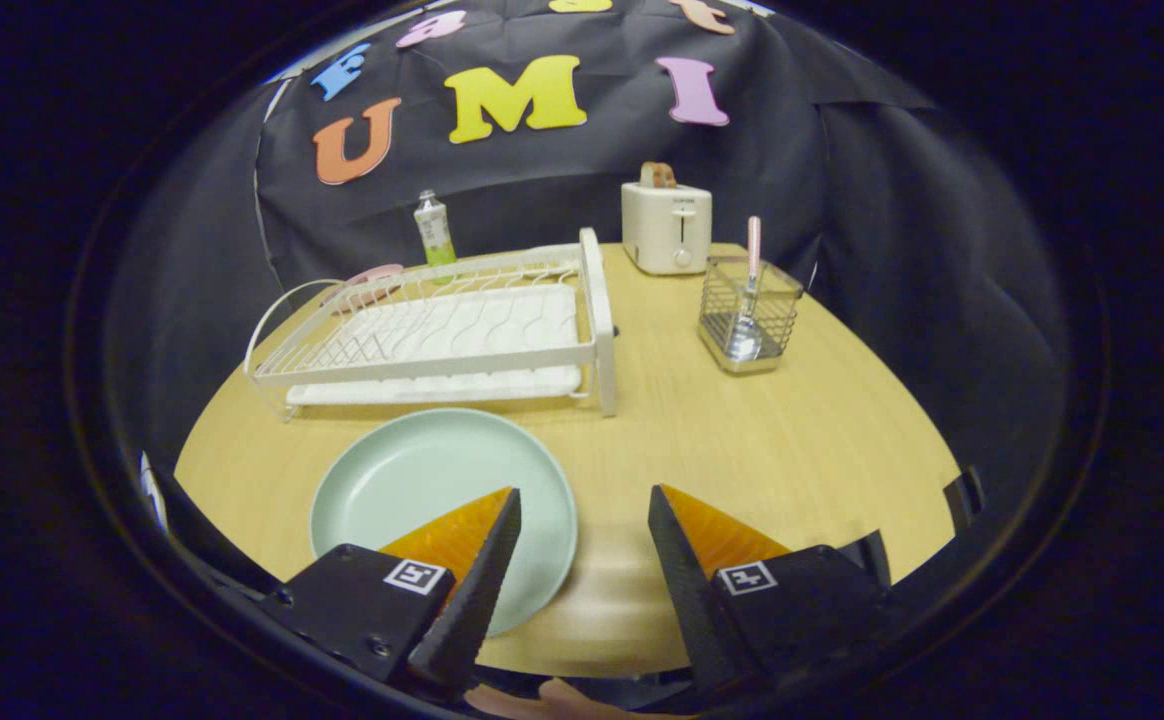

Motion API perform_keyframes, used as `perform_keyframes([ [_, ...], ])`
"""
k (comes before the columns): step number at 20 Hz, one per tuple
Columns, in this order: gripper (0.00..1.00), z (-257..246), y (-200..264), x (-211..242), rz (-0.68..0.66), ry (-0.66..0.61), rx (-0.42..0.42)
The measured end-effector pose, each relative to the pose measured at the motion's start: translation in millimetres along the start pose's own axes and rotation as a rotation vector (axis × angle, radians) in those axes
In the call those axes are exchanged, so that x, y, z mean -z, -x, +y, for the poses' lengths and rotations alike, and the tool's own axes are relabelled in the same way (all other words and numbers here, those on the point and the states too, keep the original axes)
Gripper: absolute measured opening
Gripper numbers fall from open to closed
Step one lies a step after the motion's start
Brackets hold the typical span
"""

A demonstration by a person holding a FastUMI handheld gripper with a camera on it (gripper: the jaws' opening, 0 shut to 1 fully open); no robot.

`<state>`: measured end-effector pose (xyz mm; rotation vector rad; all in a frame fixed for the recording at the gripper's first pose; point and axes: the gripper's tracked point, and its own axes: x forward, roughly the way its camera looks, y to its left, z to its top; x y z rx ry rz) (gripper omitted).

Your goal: Take the plate from the dish rack, then take the spoon from the basket and place it into the plate.

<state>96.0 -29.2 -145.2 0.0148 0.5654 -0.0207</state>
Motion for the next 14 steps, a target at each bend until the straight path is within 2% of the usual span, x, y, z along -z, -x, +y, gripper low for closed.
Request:
perform_keyframes([
  [4, 0.98, -46, -1, -45, -0.122, 0.007, 0.086],
  [7, 0.99, -92, -13, -81, -0.166, -0.002, 0.186],
  [11, 1.0, -119, -39, -117, -0.154, -0.044, 0.157],
  [14, 1.0, -135, -65, -155, -0.211, -0.006, 0.154],
])
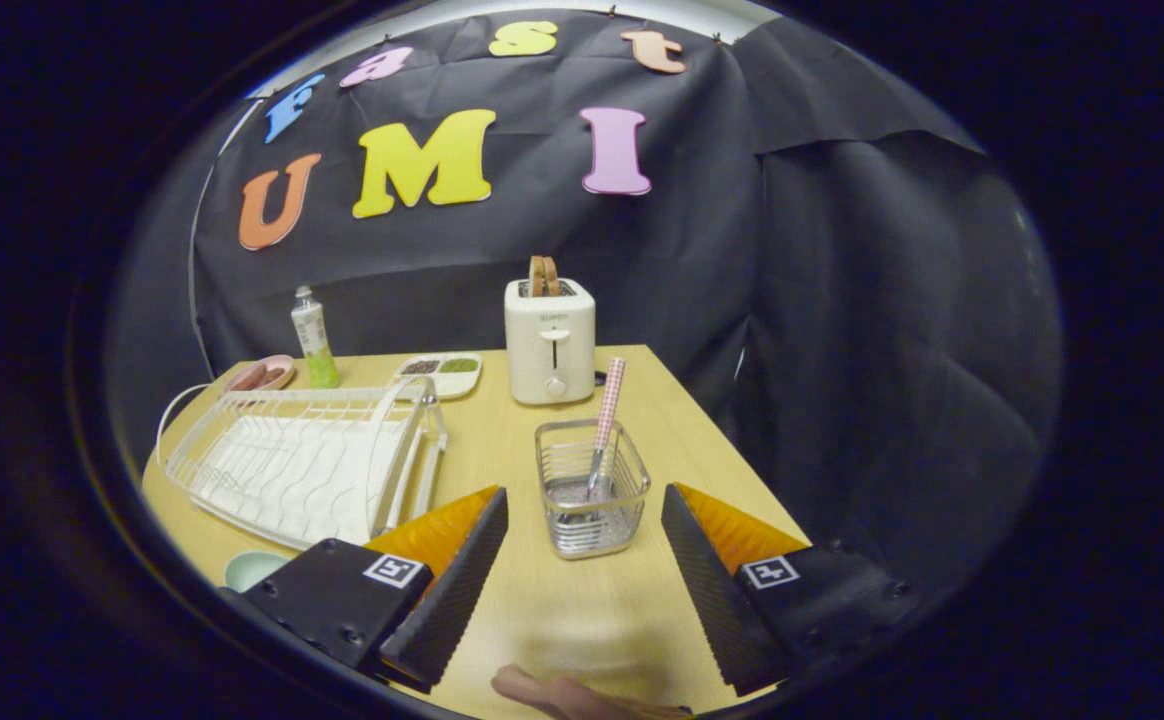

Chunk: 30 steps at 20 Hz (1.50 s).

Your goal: Take the plate from the dish rack, then take the spoon from the basket and place it into the plate.

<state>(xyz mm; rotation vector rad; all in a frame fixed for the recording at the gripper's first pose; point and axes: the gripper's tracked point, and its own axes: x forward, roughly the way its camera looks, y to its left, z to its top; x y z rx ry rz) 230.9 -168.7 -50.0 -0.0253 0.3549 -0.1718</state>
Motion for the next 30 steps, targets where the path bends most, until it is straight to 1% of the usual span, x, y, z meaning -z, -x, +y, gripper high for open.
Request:
perform_keyframes([
  [1, 1.0, -3, -12, -10, -0.025, 0.006, -0.005],
  [2, 1.0, 0, -27, -17, -0.036, 0.006, -0.032],
  [4, 1.0, 4, -54, -23, -0.021, -0.006, -0.072],
  [5, 1.0, -2, -68, -26, -0.014, -0.016, -0.061],
  [6, 1.0, -1, -81, -30, -0.012, -0.024, -0.073],
  [10, 0.99, 10, -106, -40, 0.019, -0.058, -0.173],
  [12, 0.93, 9, -125, -47, 0.012, -0.074, -0.168],
  [14, 0.77, 17, -134, -45, 0.053, -0.109, -0.211],
  [15, 0.69, 18, -140, -42, 0.072, -0.099, -0.216],
  [17, 0.35, 14, -147, -42, 0.066, -0.077, -0.203],
  [18, 0.18, 19, -142, -45, 0.064, -0.086, -0.22],
  [23, 0.16, 19, -124, -59, 0.005, -0.085, -0.209],
  [25, 0.16, 15, -116, -73, -0.049, -0.078, -0.188],
  [27, 0.16, 8, -105, -89, -0.11, -0.054, -0.15],
  [30, 0.16, 6, -78, -112, -0.186, -0.023, -0.114],
])
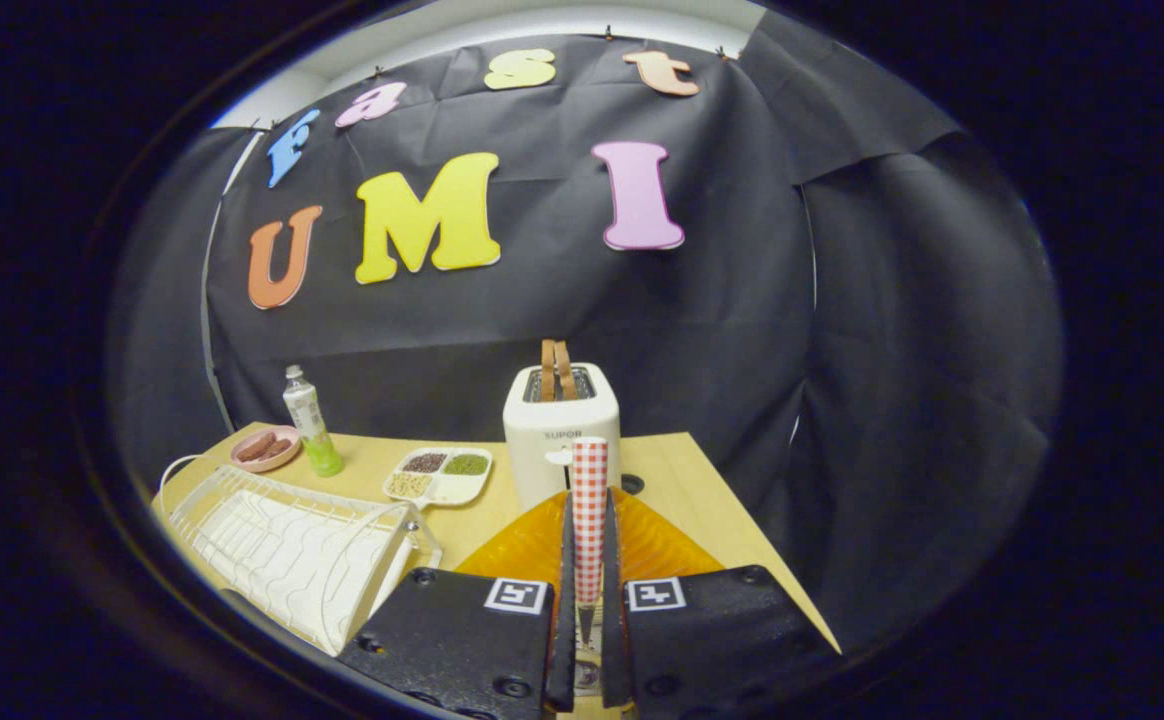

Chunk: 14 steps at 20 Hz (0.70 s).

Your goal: Take the plate from the dish rack, then take the spoon from the basket and place it into the plate.

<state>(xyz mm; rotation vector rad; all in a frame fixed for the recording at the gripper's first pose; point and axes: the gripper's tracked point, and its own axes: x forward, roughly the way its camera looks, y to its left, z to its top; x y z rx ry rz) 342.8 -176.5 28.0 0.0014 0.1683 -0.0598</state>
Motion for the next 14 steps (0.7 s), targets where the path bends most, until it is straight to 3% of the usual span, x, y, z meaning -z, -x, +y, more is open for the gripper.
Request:
perform_keyframes([
  [7, 0.16, 33, 93, -64, -0.187, 0.007, 0.015],
  [14, 0.16, 113, 186, -60, -0.253, -0.005, -0.071],
])
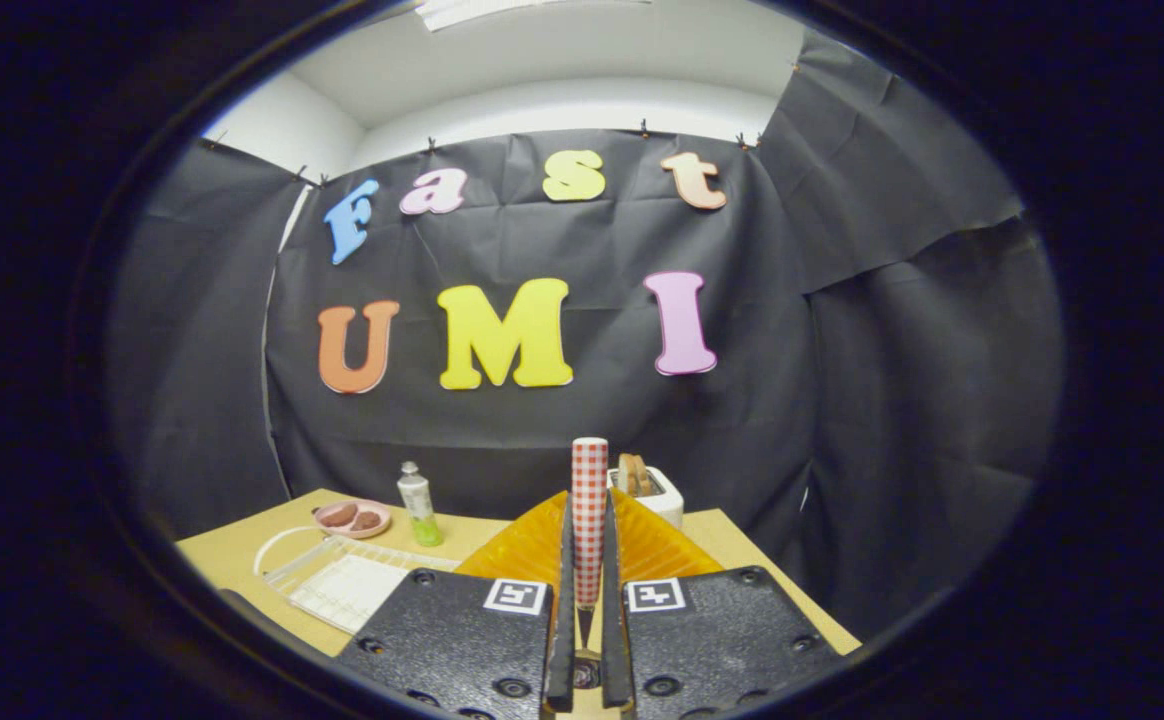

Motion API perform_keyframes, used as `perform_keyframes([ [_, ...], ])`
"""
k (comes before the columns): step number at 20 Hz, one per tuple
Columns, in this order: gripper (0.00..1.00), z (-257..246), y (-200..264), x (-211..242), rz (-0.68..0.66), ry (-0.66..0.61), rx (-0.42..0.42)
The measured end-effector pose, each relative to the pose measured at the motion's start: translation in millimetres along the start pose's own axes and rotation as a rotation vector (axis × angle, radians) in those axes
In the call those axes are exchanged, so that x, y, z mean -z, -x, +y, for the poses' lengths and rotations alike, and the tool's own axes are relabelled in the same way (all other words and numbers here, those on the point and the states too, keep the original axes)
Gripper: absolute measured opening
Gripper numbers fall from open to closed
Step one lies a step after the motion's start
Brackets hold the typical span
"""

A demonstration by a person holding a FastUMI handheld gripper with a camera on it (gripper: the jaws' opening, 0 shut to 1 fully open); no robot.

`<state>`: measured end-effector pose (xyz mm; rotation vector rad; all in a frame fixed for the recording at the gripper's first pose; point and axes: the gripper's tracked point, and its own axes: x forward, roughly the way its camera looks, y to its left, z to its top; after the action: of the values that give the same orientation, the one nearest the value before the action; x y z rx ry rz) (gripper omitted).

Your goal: Take the plate from the dish rack, then take the spoon from the basket and place it into the plate.

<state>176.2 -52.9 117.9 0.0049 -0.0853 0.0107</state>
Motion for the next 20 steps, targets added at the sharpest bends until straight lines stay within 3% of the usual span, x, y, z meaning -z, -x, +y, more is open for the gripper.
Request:
perform_keyframes([
  [5, 0.16, 72, 44, 27, -0.046, 0.0, -0.004],
  [9, 0.17, 130, 70, 75, 0.0, -0.036, -0.067],
  [13, 0.18, 143, 78, 113, 0.018, -0.015, 0.003],
  [20, 0.19, 173, 90, 170, 0.1, -0.038, -0.01],
])
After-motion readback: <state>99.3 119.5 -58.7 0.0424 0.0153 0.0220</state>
